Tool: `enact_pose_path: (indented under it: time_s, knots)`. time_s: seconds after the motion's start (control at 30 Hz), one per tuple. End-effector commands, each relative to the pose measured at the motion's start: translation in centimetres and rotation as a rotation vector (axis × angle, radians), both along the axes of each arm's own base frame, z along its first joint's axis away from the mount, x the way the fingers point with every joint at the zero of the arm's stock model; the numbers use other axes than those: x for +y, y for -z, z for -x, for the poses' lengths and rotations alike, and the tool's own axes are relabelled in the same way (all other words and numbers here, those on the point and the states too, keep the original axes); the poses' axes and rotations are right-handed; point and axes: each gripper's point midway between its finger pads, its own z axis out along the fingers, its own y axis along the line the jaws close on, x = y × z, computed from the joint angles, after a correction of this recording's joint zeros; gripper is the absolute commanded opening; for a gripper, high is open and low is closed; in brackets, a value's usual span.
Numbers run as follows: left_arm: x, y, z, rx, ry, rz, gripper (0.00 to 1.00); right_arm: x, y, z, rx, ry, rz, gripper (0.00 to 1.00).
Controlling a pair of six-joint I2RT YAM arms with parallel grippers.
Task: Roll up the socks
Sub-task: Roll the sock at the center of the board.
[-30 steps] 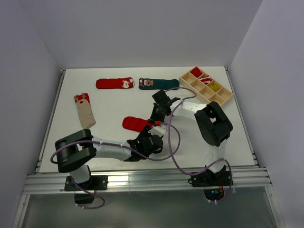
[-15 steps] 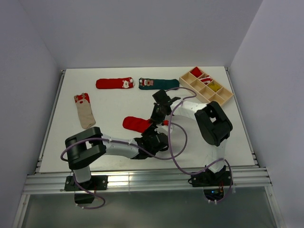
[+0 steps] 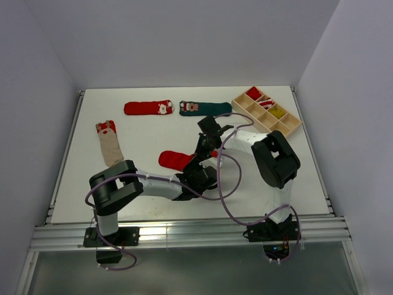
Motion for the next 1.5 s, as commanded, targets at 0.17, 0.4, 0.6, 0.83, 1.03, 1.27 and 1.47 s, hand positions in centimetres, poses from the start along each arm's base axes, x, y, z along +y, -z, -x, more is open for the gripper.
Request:
enact_pose_path:
  time_s: [0.17,0.4,0.6,0.83,1.03,1.27,1.47]
  knots:
    - [-0.2,0.4,-0.8,0.010,-0.031,-0.028,0.53,-0.4,1.1,-0.1,0.021,-0.009,0.029,0.00]
    - [0.6,1.9,-0.6,0.036,-0.075,-0.062,0.40,-0.4,0.9,-0.3,0.018,-0.006,0.026,0.00]
    - [1.2,2.4,-0.4,0.061,-0.108,-0.022,0.18,-0.4,0.8,-0.3,0.018,-0.002,0.001,0.00]
    - [1.3,2.2,0.0,0.150,-0.121,0.126,0.01,-0.2,-0.7,-0.5,-0.040,-0.004,-0.073,0.11]
    - [0.3,0.7,0.8,0.257,-0.084,0.326,0.01,-0.8,-3.4,-2.0,-0.142,0.037,-0.153,0.41]
    - [0.4,0.0,1.0,0.369,-0.066,0.517,0.01,-2.4,-7.3,-4.3,-0.281,0.100,-0.209,0.56]
    - [1.2,0.0,0.9,0.486,-0.076,0.698,0.01,-3.2,-8.1,-4.6,-0.326,0.122,-0.233,0.61]
